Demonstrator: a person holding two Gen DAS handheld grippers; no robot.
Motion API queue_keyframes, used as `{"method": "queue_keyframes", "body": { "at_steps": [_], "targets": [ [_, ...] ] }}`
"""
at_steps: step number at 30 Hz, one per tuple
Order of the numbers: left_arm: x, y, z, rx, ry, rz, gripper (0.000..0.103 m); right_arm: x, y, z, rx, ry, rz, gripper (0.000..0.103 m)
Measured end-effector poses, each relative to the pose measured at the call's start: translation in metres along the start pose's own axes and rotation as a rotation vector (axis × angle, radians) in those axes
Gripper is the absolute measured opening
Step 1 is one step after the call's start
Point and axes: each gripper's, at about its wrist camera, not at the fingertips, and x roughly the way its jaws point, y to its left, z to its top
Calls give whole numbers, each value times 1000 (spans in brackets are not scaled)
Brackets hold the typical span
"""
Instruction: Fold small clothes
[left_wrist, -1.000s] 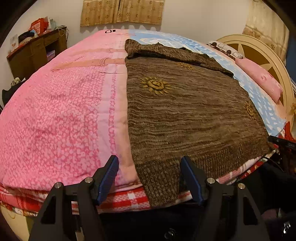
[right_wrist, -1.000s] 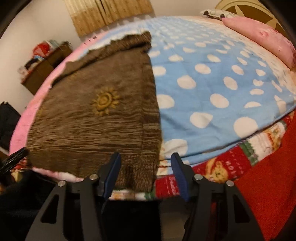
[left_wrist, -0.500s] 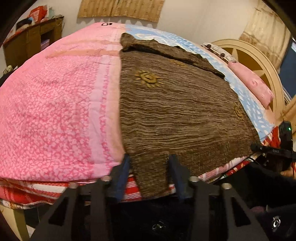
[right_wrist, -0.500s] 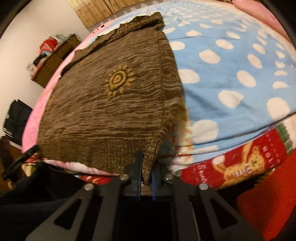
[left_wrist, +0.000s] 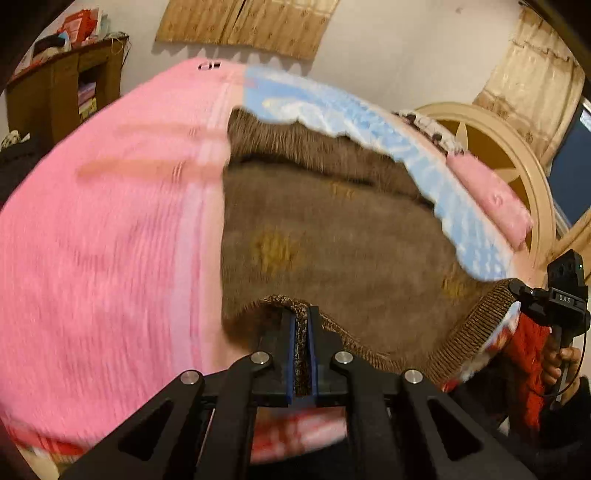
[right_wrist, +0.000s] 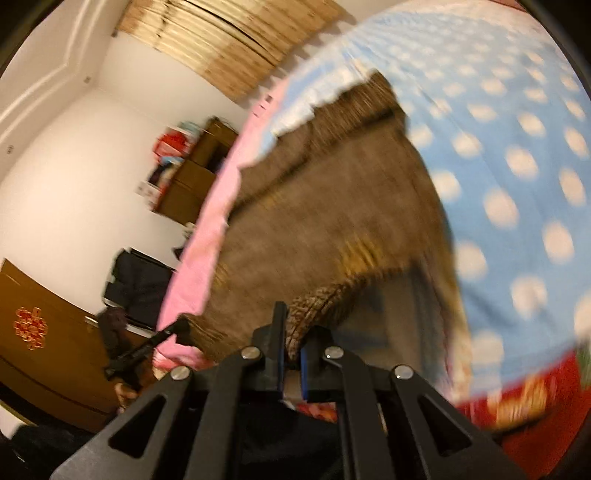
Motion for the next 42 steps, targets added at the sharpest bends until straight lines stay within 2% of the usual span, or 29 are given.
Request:
{"method": "queue_keyframes", "body": {
  "at_steps": [3,8,12,13,14,15,16,17,20,23,27,29,31,35,37,39,42],
  "targets": [
    [16,2,46,-1,-14,35,5,6,9,41,-17,-34,11,9],
    [70,22,106,18,-8,157,6,48,-17,105,11,-90,-92,9],
    [108,50,131,-55,87,138,6,81,-47,117,28,-93,-175,12],
    [111,57,134,-73,97,117,6,87,-54,117,50,-91,-174,18],
    [110,60,135,-82,93,99,6,89,-58,121,73,-88,-170,34],
    [105,65,135,-96,77,69,6,88,-62,119,93,-87,-171,46],
    [98,71,135,-109,55,48,6,85,-65,118,102,-97,-175,64],
    [92,74,135,-113,36,48,6,81,-64,116,99,-122,-161,70],
    [72,77,135,-68,-31,77,6,63,-56,110,78,-174,-120,71],
    [65,75,130,6,-73,122,6,47,-44,107,24,-228,-137,71],
    [87,60,118,149,-24,176,6,34,-34,100,-29,-270,-199,71],
    [97,49,114,219,-12,185,6,31,-33,96,-23,-267,-202,71],
    [103,47,117,216,-26,186,6,35,-35,94,-16,-259,-199,71],
    [118,66,131,47,-7,60,6,42,-34,90,-13,-255,-199,71],
    [129,64,131,38,27,66,6,45,-35,90,-2,-251,-192,71],
    [142,59,125,70,49,122,6,48,-35,90,3,-247,-184,71],
    [142,56,118,104,-3,119,6,51,-35,89,0,-235,-182,71]
  ]
}}
